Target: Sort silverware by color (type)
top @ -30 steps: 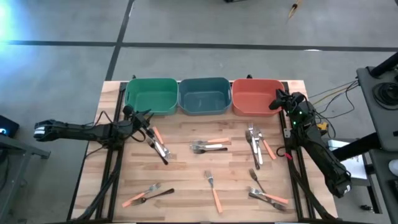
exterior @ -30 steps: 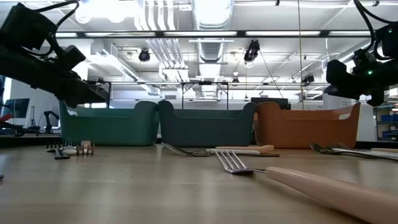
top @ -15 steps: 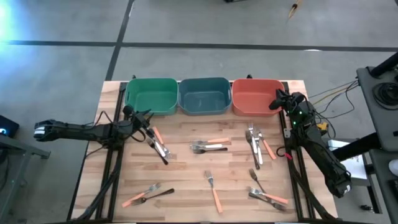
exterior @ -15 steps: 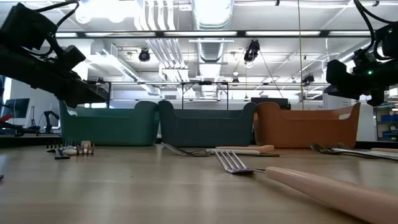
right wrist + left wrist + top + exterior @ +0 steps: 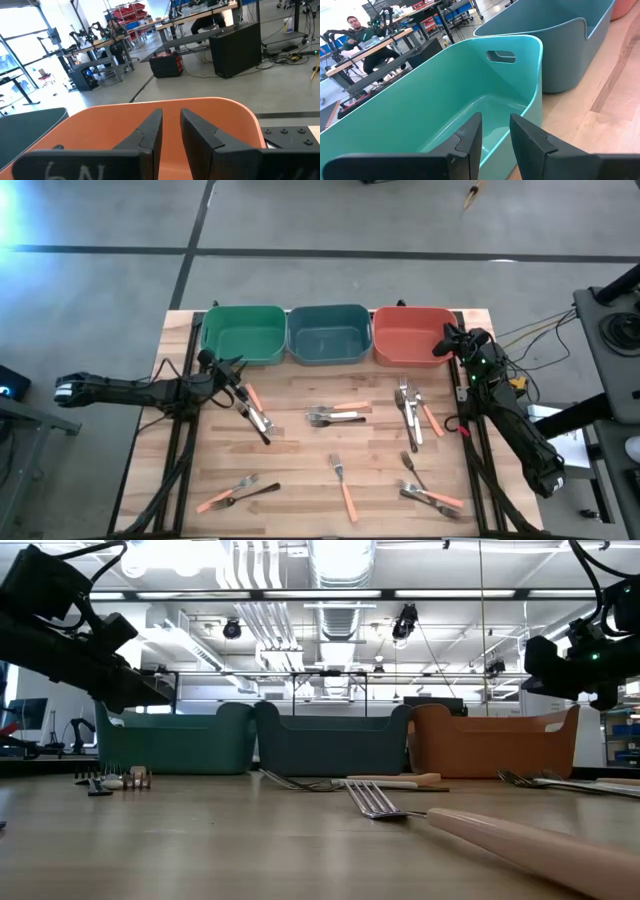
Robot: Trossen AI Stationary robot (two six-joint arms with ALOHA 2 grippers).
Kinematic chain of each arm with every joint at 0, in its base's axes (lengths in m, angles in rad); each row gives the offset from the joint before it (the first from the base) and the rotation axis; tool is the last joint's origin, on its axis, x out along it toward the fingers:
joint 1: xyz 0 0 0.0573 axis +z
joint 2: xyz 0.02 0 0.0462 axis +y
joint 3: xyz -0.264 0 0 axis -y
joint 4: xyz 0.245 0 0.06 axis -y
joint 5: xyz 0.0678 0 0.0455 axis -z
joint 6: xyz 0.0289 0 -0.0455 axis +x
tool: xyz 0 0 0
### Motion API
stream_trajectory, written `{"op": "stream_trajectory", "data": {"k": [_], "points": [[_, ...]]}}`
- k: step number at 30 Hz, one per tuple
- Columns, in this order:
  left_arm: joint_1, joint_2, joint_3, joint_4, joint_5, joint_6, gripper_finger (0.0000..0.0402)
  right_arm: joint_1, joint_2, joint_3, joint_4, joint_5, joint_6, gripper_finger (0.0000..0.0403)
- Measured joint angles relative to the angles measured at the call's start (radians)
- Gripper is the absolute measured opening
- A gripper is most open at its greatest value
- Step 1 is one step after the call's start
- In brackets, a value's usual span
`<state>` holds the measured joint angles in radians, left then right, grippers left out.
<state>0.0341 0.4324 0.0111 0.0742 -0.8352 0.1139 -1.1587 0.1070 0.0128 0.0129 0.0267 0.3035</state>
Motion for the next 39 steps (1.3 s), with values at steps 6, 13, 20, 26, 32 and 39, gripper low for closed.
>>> {"op": "stream_trajectory", "data": {"k": [6,13,20,26,32,39], "points": [[0.0,0.0,0.0,0.0,0.0,0.0,0.0084,0.0,0.0,0.0,0.0,0.0,0.0,0.0061],[0.0,0.0,0.0,0.0,0.0,0.0,0.0084,0.0,0.0,0.0,0.0,0.0,0.0,0.0061],[0.0,0.0,0.0,0.0,0.0,0.0,0.0084,0.0,0.0,0.0,0.001,0.0,0.0,0.0061],[0.0,0.0,0.0,0.0,0.0,0.0,0.0084,0.0,0.0,0.0,0.03,0.003,0.077,0.0061],[0.0,0.0,0.0,0.0,0.0,0.0,0.0084,0.0,0.0,0.0,0.044,-0.054,0.277,0.0061],[0.0,0.0,0.0,0.0,0.0,0.0,0.0084,0.0,0.002,0.064,0.039,-0.281,0.342,0.0061]]}}
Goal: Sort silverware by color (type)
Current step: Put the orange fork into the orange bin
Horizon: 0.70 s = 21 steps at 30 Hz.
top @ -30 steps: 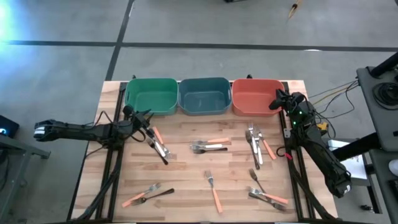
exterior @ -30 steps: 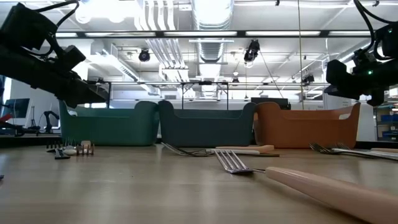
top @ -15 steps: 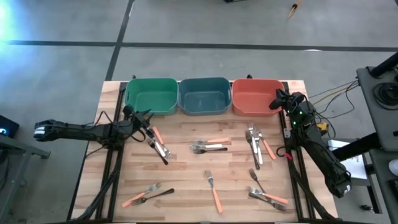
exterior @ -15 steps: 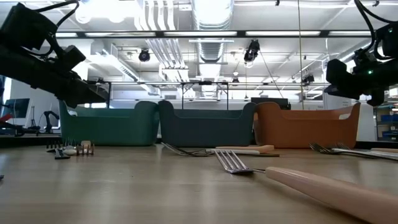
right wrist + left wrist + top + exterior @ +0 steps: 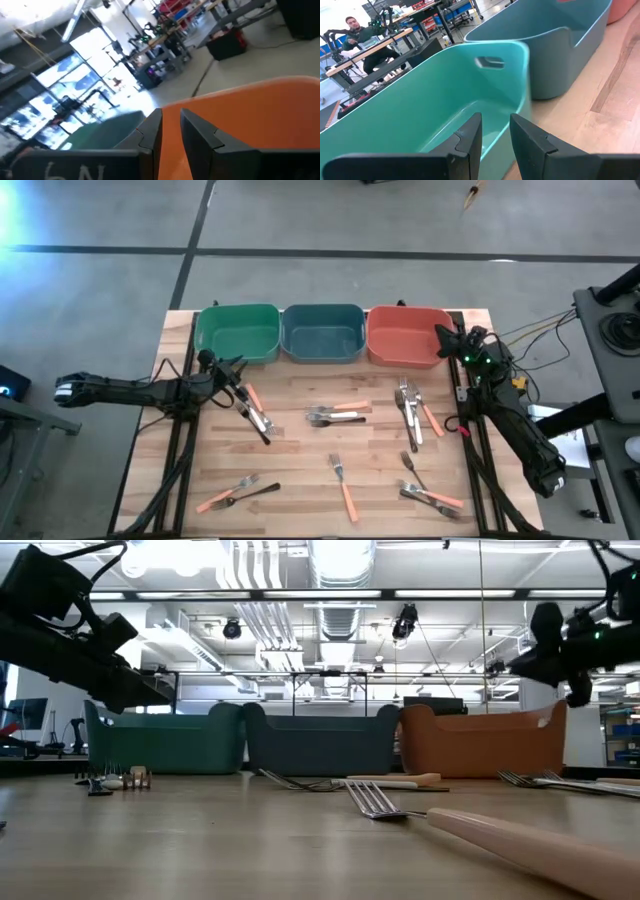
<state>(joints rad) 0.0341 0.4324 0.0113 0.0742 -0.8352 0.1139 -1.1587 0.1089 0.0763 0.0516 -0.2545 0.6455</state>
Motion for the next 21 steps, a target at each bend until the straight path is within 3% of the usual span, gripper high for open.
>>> {"op": "stream_trajectory", "data": {"k": [10,21], "points": [[0.0,0.0,0.0,0.0,0.0,0.0,0.0084,0.0,0.081,0.355,-0.428,0.021,-0.182,0.0061],[0.0,0.0,0.0,0.0,0.0,0.0,0.0084,0.0,0.411,0.702,-1.082,0.056,-0.185,0.0061]]}}
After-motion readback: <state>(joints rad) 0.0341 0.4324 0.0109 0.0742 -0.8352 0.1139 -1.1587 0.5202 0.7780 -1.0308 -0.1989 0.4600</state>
